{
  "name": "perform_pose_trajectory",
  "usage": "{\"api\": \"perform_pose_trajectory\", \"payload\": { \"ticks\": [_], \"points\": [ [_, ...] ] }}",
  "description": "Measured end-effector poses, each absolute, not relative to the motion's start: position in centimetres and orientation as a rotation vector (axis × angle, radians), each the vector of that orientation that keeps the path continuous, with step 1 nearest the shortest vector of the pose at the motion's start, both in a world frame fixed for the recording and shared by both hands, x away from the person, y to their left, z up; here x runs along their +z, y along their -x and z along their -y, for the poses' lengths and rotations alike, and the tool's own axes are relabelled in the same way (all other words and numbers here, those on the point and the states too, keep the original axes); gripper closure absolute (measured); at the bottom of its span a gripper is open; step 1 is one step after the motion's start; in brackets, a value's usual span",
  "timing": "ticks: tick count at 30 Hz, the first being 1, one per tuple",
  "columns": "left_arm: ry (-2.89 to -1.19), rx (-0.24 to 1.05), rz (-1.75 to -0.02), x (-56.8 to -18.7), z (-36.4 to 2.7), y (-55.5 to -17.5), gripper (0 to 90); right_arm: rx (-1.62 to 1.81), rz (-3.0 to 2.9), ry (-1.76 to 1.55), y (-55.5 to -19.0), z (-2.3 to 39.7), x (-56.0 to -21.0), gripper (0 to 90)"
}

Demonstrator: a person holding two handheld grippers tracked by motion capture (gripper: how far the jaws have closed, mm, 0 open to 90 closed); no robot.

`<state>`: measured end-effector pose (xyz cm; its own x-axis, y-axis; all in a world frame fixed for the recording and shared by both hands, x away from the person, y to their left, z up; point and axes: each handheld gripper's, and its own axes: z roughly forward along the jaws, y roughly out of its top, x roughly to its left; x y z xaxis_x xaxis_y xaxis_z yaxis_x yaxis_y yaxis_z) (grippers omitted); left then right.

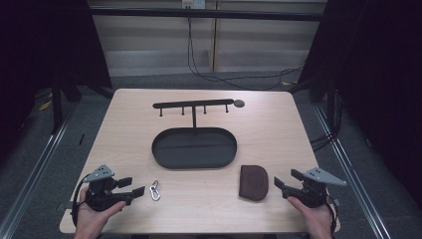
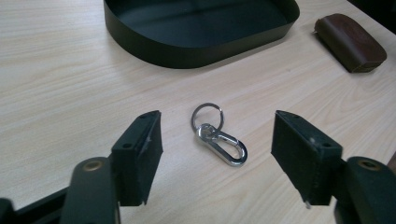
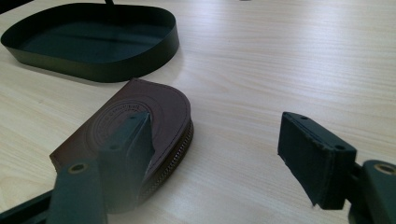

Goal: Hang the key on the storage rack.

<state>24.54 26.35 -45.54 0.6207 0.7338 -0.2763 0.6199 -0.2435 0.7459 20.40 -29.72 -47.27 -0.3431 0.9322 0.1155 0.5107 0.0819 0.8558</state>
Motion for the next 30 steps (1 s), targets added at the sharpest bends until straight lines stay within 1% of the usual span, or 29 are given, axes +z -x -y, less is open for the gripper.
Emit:
{"api": "perform_pose_trajectory", "payload": {
  "ticks": [1,3,8,12,14,16,19,21,22,24,26,27,28,29,30],
  "points": [
    [-1.953,0.161,-1.070,-45.5,-26.4,-24.5,32.0,1.196,-1.897,-1.412,-20.4,29.7,-47.2,25.0],
    [-1.982,0.162,-1.086,-45.7,-26.3,-24.6,29.4,1.205,-1.895,-1.408,-20.4,29.7,-47.2,25.1],
    [-2.013,0.144,-1.077,-45.8,-25.8,-24.7,28.0,1.198,-1.916,-1.405,-20.5,29.6,-47.3,24.5],
    [-2.028,0.132,-1.075,-45.8,-25.7,-24.6,28.4,1.221,-1.937,-1.422,-20.4,29.6,-47.2,26.9],
    [-2.048,0.137,-1.072,-45.7,-25.5,-24.7,33.5,1.239,-1.935,-1.426,-20.3,29.6,-47.1,27.0],
    [-2.068,0.147,-1.060,-45.6,-25.2,-24.7,34.6,1.234,-1.927,-1.429,-20.2,29.5,-47.1,27.0],
    [-2.087,0.138,-1.058,-45.5,-24.8,-24.9,39.8,1.231,-1.955,-1.427,-20.4,29.4,-47.1,27.9],
    [-2.086,0.152,-1.060,-45.2,-24.6,-24.9,47.2,1.238,-1.959,-1.433,-20.3,29.4,-47.1,27.9],
    [-2.087,0.150,-1.058,-45.1,-24.6,-24.9,46.9,1.238,-1.952,-1.439,-20.3,29.4,-47.0,27.8],
    [-2.086,0.135,-1.051,-44.9,-24.4,-25.1,48.7,1.248,-1.947,-1.449,-20.3,29.6,-47.0,27.3],
    [-2.107,0.096,-1.006,-44.6,-24.2,-25.3,50.7,1.247,-1.946,-1.457,-20.4,29.7,-47.1,27.0],
    [-2.120,0.097,-0.987,-44.5,-24.0,-25.5,55.1,1.249,-1.948,-1.460,-20.4,29.7,-47.1,27.0],
    [-2.138,0.126,-0.971,-44.4,-23.8,-25.4,60.1,1.249,-1.951,-1.461,-20.4,29.7,-47.1,27.0],
    [-2.165,0.202,-0.926,-44.2,-23.5,-25.3,63.0,1.247,-1.953,-1.459,-20.4,29.6,-47.1,27.0],
    [-2.173,0.227,-0.896,-44.1,-23.3,-25.4,66.3,1.250,-1.959,-1.454,-20.4,29.6,-47.1,27.0]
  ]
}}
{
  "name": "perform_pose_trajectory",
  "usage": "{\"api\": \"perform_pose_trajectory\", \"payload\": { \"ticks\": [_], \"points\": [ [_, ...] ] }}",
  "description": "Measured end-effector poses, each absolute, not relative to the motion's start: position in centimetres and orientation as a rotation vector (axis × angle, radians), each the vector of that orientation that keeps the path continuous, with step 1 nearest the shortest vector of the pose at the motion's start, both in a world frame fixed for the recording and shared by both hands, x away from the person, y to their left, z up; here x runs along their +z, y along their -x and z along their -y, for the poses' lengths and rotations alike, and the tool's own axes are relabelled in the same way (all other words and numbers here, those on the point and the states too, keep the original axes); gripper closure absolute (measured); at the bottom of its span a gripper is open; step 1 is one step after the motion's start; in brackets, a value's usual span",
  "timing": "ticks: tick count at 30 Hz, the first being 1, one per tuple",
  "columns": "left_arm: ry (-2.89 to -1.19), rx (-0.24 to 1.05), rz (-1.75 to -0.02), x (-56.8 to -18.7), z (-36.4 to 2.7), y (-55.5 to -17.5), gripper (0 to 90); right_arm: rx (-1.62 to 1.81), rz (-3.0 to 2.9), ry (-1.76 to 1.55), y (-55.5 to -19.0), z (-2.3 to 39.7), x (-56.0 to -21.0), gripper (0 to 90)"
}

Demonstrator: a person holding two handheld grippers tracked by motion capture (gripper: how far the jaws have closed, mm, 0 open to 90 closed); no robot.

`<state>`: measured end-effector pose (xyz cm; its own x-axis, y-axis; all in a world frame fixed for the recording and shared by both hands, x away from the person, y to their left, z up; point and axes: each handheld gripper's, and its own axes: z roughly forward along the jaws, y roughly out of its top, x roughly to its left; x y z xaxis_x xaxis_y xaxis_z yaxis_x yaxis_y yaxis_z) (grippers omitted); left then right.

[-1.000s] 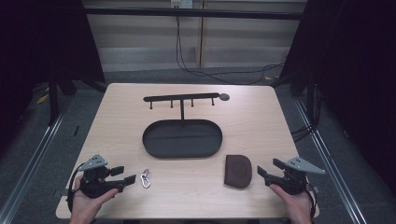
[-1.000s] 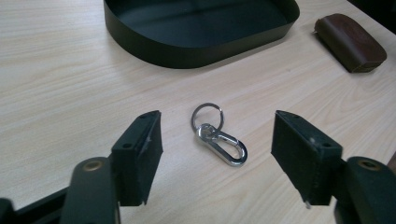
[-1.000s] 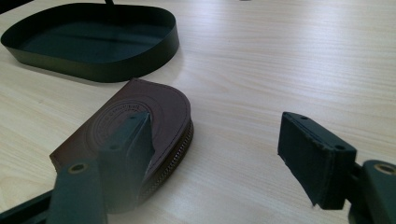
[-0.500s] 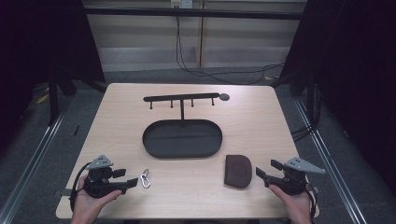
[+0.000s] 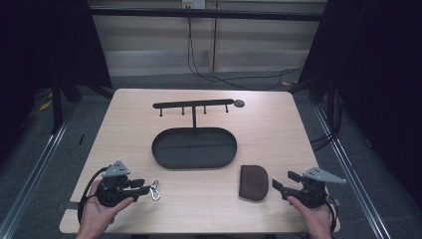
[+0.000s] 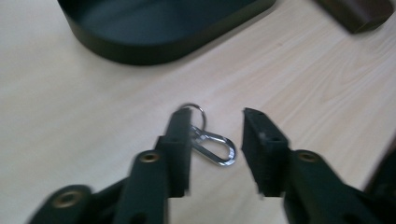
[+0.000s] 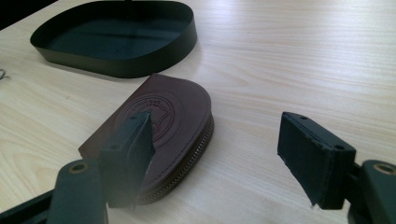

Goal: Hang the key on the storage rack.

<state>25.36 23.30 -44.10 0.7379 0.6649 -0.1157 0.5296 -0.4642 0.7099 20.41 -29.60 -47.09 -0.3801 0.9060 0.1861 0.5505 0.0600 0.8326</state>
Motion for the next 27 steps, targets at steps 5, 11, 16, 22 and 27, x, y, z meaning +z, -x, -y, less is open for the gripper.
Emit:
{"api": "perform_pose_trajectory", "payload": {
  "ticks": [5,11,16,22,27],
  "points": [
    [-2.187,0.203,-0.895,-43.3,-22.8,-25.9,59.8,1.250,-1.963,-1.452,-20.4,29.6,-47.1,27.0],
    [-2.266,0.157,-0.943,-42.8,-22.5,-27.3,62.7,1.249,-1.960,-1.463,-20.4,29.7,-47.1,27.6],
    [-2.298,0.148,-0.965,-42.6,-22.2,-27.9,58.8,1.248,-1.952,-1.470,-20.4,29.7,-47.0,28.4],
    [-2.371,0.173,-0.963,-42.1,-21.2,-28.6,65.2,1.242,-1.965,-1.467,-20.4,29.7,-47.0,28.3],
    [-2.446,0.146,-0.951,-42.3,-20.1,-29.0,67.8,1.232,-1.969,-1.474,-20.4,29.7,-47.1,28.1]
  ]
}}
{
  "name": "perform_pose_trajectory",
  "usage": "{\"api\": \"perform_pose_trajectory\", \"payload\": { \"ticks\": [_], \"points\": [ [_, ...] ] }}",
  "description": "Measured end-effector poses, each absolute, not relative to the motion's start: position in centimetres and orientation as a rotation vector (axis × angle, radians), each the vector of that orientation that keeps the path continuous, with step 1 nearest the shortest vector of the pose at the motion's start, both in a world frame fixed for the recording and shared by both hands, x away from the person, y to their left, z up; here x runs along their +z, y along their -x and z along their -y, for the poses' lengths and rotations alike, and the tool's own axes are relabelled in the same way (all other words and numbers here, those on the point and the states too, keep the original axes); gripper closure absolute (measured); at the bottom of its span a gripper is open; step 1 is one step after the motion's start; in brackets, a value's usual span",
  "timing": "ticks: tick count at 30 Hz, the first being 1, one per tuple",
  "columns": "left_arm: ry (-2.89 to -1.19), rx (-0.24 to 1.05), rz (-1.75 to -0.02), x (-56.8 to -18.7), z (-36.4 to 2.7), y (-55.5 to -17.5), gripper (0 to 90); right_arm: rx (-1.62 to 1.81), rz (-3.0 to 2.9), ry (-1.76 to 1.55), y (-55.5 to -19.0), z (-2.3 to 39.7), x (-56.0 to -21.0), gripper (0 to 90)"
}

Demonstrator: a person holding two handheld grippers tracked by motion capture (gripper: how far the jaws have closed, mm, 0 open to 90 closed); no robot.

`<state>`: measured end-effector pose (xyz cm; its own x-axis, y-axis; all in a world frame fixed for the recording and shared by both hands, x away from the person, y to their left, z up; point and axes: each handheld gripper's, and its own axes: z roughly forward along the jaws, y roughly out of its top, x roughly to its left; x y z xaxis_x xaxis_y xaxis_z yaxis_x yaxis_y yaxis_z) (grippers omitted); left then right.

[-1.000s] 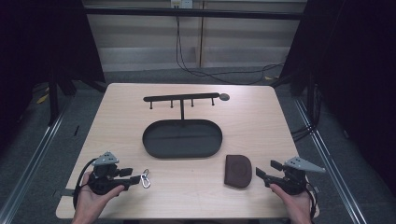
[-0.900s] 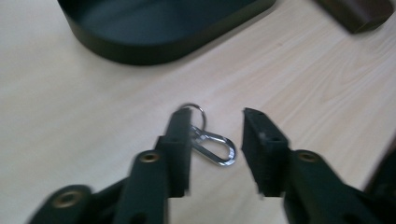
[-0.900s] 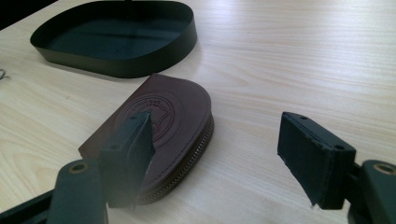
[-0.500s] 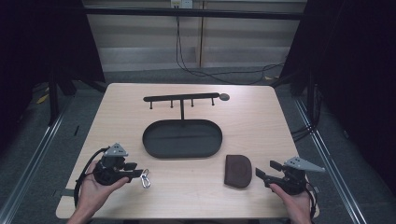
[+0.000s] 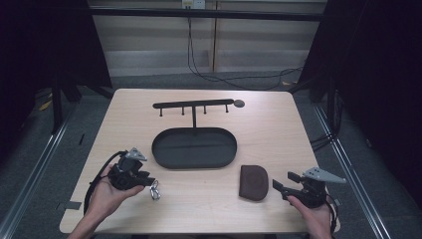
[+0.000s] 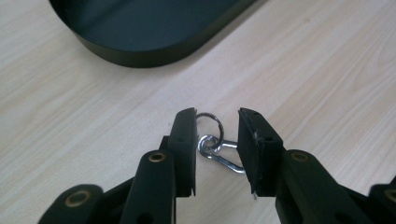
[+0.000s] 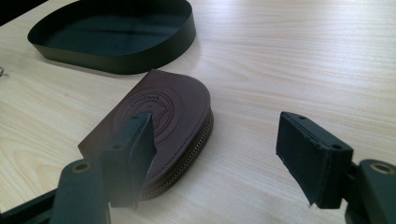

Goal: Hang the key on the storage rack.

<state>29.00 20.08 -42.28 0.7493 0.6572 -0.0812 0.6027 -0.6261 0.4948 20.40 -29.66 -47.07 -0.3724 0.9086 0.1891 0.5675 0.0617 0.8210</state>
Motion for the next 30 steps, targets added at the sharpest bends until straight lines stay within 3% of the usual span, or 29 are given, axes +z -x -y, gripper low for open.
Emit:
{"api": "perform_pose_trajectory", "payload": {
  "ticks": [10,20,30],
  "points": [
    [-2.518,0.075,-1.005,-43.2,-19.1,-30.9,62.5,1.235,-1.989,-1.469,-20.5,29.6,-47.1,27.1],
    [-2.604,0.035,-1.043,-44.2,-17.7,-31.9,51.1,1.228,-2.005,-1.476,-20.6,29.6,-47.2,26.8],
    [-2.660,-0.030,-1.038,-45.3,-17.0,-32.4,53.0,1.217,-2.039,-1.475,-20.7,29.4,-47.3,26.8]
  ]
}}
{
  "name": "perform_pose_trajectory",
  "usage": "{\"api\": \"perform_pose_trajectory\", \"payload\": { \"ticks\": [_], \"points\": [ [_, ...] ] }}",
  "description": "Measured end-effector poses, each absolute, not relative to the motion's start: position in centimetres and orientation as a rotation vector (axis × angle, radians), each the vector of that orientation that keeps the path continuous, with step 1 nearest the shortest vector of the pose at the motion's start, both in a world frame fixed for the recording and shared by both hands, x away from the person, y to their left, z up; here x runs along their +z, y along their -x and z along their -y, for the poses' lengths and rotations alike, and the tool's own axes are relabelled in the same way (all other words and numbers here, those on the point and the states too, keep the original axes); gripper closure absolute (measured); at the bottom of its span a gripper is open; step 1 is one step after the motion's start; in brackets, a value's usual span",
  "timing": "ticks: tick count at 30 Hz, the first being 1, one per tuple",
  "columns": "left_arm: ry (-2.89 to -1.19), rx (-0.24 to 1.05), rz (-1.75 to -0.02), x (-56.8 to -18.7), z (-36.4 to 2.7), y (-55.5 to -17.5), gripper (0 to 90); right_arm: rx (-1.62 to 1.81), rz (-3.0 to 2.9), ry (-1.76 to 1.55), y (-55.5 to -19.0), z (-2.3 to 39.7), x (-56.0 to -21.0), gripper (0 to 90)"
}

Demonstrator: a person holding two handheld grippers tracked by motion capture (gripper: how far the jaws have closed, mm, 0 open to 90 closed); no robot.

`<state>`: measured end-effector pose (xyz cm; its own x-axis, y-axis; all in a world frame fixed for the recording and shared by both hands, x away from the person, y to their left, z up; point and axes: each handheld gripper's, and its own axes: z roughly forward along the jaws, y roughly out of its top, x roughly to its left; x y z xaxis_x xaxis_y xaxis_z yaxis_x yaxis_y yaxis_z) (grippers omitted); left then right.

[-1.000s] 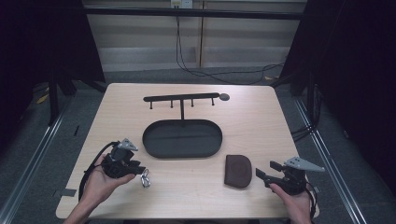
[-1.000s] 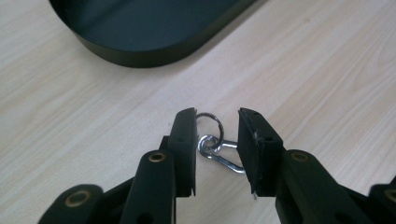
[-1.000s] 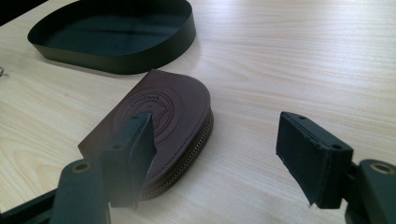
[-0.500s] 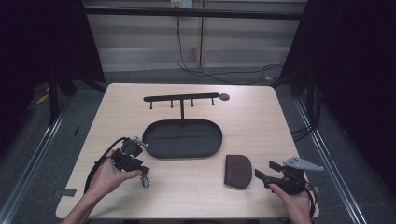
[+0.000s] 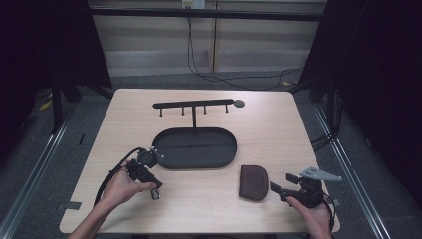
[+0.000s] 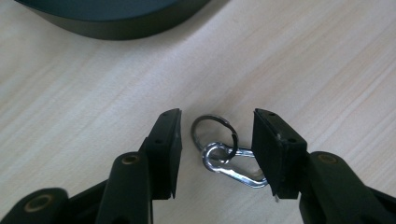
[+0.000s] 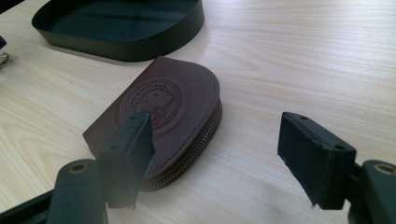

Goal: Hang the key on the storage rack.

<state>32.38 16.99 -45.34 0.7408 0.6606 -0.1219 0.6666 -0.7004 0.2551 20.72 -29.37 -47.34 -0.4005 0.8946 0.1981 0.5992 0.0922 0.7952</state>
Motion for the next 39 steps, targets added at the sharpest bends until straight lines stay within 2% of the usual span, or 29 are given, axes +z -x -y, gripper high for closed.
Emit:
{"api": "perform_pose_trajectory", "payload": {
  "ticks": [4,13,17,32,39],
  "points": [
    [-2.668,-0.030,-1.029,-45.7,-16.7,-32.5,57.4,1.229,-2.060,-1.475,-20.8,29.3,-47.4,26.9],
    [-2.695,-0.048,-1.015,-45.8,-16.8,-32.5,76.5,1.226,-2.076,-1.472,-20.9,29.3,-47.5,27.0],
    [-2.700,-0.071,-1.002,-45.5,-17.0,-32.6,81.5,1.221,-2.076,-1.474,-20.9,29.3,-47.5,26.9],
    [-2.704,-0.047,-1.010,-44.2,-18.3,-32.7,88.9,1.225,-2.076,-1.478,-20.9,29.3,-47.5,26.9],
    [-2.732,-0.029,-0.984,-43.2,-18.7,-32.6,89.3,1.225,-2.076,-1.478,-20.9,29.3,-47.5,26.9]
  ]
}}
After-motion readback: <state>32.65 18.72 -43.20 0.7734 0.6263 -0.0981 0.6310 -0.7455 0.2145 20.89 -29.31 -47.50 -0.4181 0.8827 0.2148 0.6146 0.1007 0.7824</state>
